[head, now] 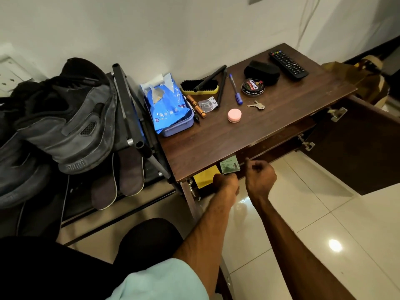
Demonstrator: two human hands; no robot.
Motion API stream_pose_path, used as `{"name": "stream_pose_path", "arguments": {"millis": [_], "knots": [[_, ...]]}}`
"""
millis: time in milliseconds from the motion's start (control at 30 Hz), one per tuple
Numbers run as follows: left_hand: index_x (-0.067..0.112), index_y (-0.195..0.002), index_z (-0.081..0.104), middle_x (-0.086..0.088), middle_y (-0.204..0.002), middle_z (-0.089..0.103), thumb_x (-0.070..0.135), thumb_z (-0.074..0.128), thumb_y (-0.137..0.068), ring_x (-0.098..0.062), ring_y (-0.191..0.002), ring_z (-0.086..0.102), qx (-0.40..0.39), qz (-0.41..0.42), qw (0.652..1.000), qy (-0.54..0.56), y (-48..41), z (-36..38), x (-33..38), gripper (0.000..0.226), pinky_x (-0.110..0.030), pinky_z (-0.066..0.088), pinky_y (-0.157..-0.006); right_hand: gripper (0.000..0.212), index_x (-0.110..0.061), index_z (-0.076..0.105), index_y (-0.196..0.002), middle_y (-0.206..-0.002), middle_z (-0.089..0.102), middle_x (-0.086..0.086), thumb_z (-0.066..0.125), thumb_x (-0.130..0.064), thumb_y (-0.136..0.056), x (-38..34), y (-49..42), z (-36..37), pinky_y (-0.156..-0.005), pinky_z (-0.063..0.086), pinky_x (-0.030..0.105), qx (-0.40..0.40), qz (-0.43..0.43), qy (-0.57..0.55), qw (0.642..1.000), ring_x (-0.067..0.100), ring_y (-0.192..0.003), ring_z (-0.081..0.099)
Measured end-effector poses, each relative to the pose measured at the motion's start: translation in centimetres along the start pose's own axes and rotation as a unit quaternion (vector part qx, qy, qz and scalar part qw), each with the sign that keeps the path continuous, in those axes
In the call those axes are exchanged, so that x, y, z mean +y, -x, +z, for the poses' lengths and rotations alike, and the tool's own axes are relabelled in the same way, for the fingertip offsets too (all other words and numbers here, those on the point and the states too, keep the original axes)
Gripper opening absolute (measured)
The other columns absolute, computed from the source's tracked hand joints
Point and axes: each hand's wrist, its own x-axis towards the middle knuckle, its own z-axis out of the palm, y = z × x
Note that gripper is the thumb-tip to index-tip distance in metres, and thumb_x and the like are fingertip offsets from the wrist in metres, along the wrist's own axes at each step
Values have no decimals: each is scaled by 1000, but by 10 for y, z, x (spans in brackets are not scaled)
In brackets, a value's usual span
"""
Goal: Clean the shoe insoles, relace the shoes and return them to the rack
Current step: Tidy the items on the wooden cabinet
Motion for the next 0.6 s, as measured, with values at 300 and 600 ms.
{"name": "stream_pose_path", "arguments": {"millis": [300,600], "knots": [[10,-76,68,-9,-79,71,28,49,-104,-23,-72,69,-48,331,904,-267,75,-21,71,38,-37,58,-66,15,-11,68,-88,-86,64,1,73,-25,-93,-97,-10,-42,-67,44,12,20,-243,-52,968,2,-74,56],[13,-92,73,-5,-95,73,21,53,-96,-21,-86,65,138,481,814,-294,80,-62,129,23,-33,54,-70,40,-14,64,-127,-129,56,18,70,-35,-93,-143,-70,26,-97,38,39,-158,-310,273,897,34,-121,48]]}}
